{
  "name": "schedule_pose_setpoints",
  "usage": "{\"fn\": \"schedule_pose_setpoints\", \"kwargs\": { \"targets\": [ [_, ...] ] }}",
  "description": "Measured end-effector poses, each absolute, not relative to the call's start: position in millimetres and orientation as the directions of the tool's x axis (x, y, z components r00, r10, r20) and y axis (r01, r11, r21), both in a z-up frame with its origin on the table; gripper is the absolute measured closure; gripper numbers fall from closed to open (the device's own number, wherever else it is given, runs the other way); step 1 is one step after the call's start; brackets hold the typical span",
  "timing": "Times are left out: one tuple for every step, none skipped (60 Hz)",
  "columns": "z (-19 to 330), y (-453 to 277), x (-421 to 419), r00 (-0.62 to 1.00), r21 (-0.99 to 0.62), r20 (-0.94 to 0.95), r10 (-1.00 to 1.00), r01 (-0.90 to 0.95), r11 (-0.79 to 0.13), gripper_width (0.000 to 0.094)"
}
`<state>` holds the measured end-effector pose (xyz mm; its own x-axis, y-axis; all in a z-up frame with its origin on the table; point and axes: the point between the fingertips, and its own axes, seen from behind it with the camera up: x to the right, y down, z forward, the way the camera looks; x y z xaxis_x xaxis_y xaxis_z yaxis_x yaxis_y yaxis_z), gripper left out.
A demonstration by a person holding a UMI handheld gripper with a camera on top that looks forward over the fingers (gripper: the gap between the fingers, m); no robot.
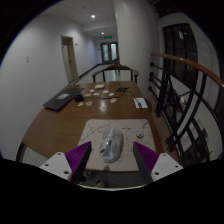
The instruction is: Arrange mouse
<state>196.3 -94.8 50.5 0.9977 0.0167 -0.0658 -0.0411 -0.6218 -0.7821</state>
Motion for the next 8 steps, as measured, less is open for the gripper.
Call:
{"fn": "schedule_pose_setpoints", "kwargs": {
  "targets": [
    [54.6, -100.7, 198.7, 0.998, -0.784, -0.068, 0.02, -0.041, -0.619, 0.0083],
    [58.7, -106.7, 201.2, 0.997, -0.787, -0.069, 0.023, -0.04, -0.616, 0.008],
    [62.4, -112.6, 204.0, 0.997, -0.789, -0.07, 0.025, -0.04, -0.613, 0.0079],
    [65.7, -118.5, 207.2, 0.997, -0.791, -0.07, 0.027, -0.039, -0.611, 0.0082],
    [68.9, -124.3, 210.5, 0.997, -0.793, -0.07, 0.029, -0.038, -0.608, 0.0082],
    [71.7, -130.2, 214.2, 0.997, -0.795, -0.069, 0.031, -0.036, -0.605, 0.0081],
    [74.1, -135.4, 218.4, 0.997, -0.798, -0.068, 0.032, -0.035, -0.602, 0.0083],
    [76.4, -140.2, 221.6, 0.997, -0.801, -0.068, 0.032, -0.035, -0.598, 0.0086]
  ]
}}
